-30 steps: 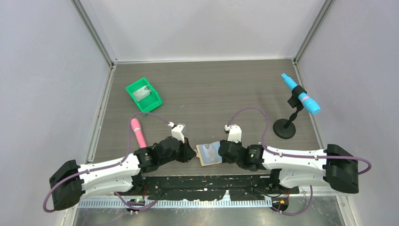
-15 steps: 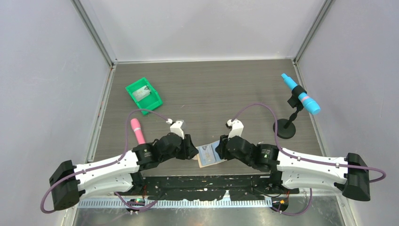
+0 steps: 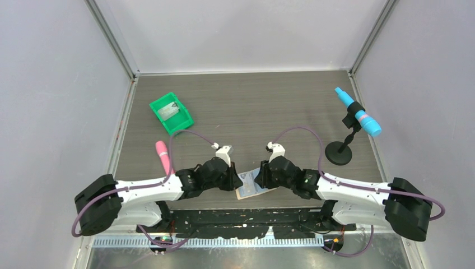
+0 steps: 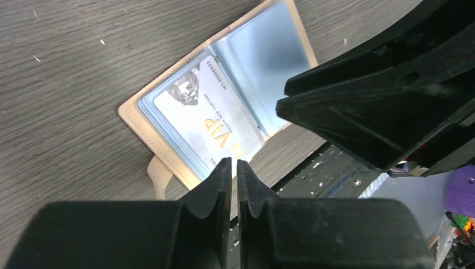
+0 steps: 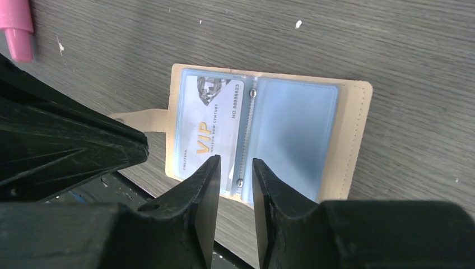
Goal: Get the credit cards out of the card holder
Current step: Remove the credit card from the card holder.
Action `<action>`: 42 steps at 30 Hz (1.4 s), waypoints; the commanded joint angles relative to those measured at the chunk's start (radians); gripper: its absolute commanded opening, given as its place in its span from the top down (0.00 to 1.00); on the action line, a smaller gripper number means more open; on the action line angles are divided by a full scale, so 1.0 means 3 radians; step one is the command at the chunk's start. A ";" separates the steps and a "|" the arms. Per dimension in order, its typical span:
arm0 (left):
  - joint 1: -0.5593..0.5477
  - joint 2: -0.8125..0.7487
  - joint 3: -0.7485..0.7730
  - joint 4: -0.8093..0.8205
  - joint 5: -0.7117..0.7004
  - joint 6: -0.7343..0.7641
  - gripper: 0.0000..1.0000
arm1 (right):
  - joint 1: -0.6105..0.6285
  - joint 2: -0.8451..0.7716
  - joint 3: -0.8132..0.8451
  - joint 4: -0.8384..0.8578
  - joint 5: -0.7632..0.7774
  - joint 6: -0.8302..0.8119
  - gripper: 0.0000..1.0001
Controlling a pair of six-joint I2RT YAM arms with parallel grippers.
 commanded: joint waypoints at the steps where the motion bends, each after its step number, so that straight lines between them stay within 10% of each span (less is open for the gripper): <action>1: -0.0010 0.0149 -0.0093 0.0361 -0.0018 0.0041 0.92 | -0.0191 0.0010 -0.0109 0.0515 -0.0419 -0.0085 0.67; 42: -0.0010 0.0564 -0.0278 0.0622 -0.0122 -0.0035 0.97 | -0.0459 0.0606 -0.0372 0.1101 -0.0927 0.0038 0.68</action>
